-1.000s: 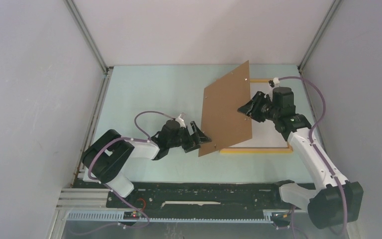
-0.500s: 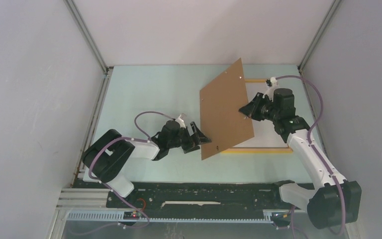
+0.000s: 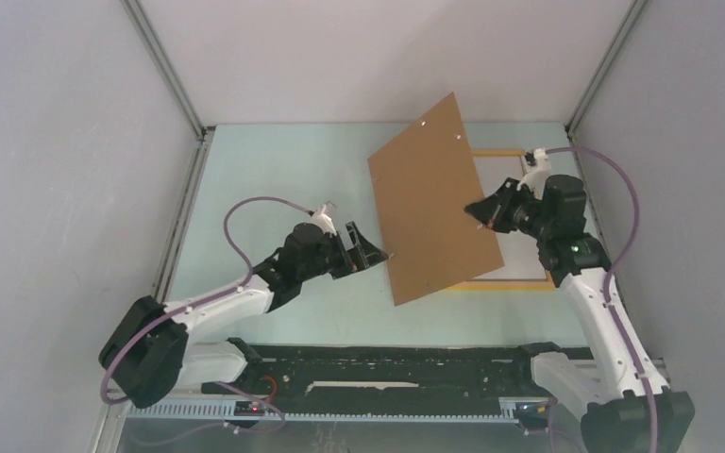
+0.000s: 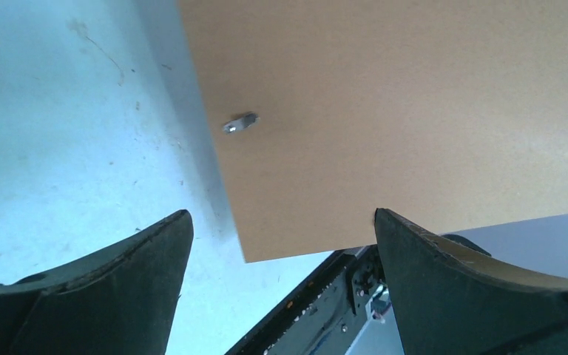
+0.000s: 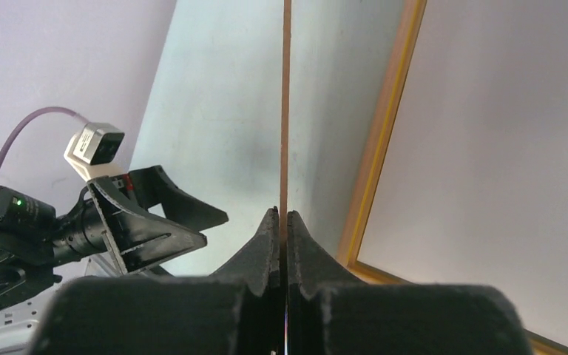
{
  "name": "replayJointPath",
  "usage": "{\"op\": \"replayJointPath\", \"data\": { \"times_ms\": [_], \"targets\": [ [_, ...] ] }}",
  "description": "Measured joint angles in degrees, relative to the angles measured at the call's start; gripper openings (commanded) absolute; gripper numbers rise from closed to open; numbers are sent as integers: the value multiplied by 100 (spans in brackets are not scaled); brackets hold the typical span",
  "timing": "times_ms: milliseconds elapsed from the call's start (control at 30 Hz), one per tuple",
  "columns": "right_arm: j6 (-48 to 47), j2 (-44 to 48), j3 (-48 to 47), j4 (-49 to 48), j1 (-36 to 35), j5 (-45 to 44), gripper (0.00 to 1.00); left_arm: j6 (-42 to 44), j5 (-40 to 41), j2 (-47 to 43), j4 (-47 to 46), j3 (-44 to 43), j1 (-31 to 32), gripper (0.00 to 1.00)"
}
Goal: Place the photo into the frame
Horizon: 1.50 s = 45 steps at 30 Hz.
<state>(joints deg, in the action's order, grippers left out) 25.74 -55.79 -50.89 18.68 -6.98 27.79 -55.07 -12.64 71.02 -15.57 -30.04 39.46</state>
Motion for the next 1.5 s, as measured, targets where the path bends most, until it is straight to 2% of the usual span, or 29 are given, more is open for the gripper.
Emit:
{"op": "replayJointPath", "data": {
  "times_ms": [167, 367, 433, 500, 600, 767, 800, 933, 1100, 1200, 1267, 1500],
  "targets": [
    [31, 431, -2, 42, 901, 601, 0, 448, 520, -328, 957, -522, -11, 100],
    [13, 273, -275, 269, 2363, 1714, 0, 968, 914, 389, 1545, -1904, -39, 99],
    [-109, 107, -444, 431, 2734, 1989, 0, 1078, 986, 778, 1569, -2288, -63, 95],
    [-245, -9, -579, 568, 2983, 2168, 0, 1161, 1040, 1187, 1576, -2603, -85, 84],
    [-369, -192, -726, 684, 3279, 2430, 0, 1252, 1097, 2090, 1628, -3272, -103, 75],
    [-483, -553, -833, 719, 3495, 2627, 0, 1355, 1091, 3364, 1591, -4175, -94, 64],
    [-546, -603, -833, 761, 3501, 2583, 0, 1366, 1067, 3574, 1582, -4308, -85, 59],
    [-715, -802, -833, 1023, 3508, 2199, 0, 1370, 787, 4533, 1460, -4929, 15, 57],
    [-699, -835, -833, 1016, 3510, 1976, 0, 1355, 623, 5038, 1467, -5230, 122, 55],
    [-699, -835, -833, 1023, 3510, 1904, 0, 1353, 621, 5191, 1464, -5292, 199, 46],
    [-699, -835, -833, 1027, 3508, 1862, 0, 1344, 632, 5230, 1469, -5292, 225, 43],
    [-765, -833, -833, 1067, 3407, 1716, 0, 1351, 667, 5265, 1484, -5292, 232, 41]
  ]
}}
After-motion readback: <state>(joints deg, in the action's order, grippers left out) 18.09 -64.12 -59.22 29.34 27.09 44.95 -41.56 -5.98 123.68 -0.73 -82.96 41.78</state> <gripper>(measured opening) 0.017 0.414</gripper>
